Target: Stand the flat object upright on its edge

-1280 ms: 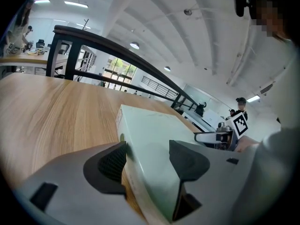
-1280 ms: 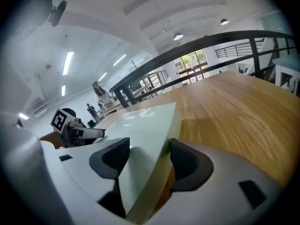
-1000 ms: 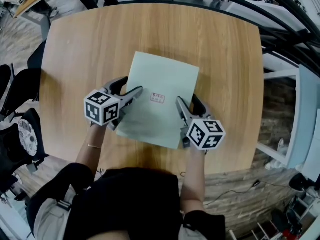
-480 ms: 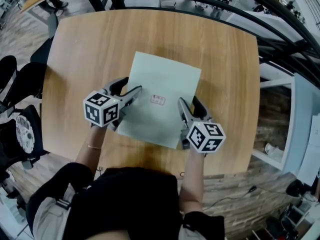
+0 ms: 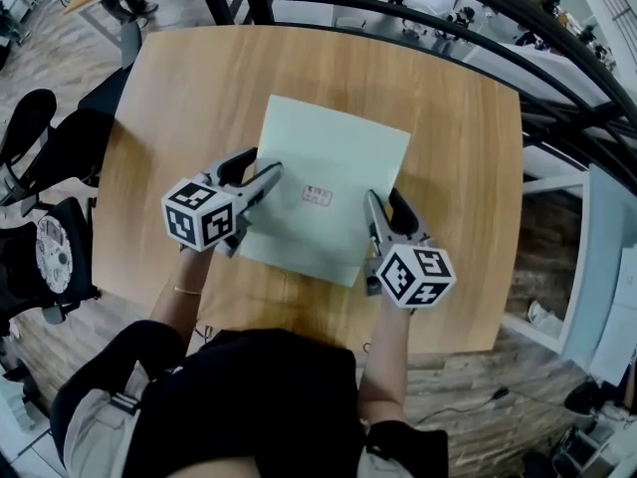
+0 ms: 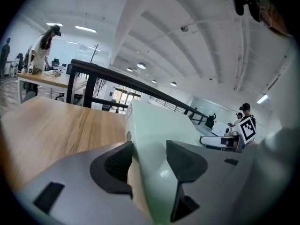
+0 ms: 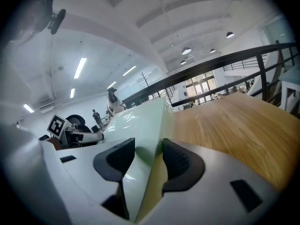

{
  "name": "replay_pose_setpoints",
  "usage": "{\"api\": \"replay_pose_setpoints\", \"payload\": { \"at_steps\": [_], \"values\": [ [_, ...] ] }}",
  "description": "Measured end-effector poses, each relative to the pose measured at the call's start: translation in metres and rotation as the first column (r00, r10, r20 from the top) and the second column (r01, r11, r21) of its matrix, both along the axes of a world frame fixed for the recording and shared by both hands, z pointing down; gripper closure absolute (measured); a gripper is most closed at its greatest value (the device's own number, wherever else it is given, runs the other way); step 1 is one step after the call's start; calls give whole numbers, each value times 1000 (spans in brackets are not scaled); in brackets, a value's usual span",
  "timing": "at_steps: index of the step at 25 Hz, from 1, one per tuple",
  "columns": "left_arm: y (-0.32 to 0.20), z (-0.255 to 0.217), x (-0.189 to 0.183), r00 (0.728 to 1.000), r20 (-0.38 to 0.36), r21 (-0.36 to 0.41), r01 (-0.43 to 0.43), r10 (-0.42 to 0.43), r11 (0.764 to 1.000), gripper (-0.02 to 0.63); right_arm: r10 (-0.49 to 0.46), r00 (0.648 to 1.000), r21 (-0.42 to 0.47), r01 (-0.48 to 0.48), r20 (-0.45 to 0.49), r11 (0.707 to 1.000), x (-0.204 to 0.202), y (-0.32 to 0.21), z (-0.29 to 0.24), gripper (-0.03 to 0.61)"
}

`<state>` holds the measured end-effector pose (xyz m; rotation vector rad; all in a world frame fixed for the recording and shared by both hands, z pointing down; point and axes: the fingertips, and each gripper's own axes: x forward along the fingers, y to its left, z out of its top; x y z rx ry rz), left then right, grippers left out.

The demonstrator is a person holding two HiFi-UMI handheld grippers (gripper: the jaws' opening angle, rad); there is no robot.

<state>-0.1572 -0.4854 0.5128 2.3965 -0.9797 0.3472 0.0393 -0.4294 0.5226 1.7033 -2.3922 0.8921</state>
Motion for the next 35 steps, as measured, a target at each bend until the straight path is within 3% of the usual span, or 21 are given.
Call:
{"api": "replay_pose_setpoints", "payload": {
  "at_steps": [22,35],
  "values": [
    [-40,-67,0,998,-49,173,55,-47,983,394,9,998,173,2,-62,985,5,-51,-68,388],
    [-55,-88,-4,997,-27,272,71,-66,960,405,17,993,289,18,-116,957,2,-75,-91,388]
  ]
}}
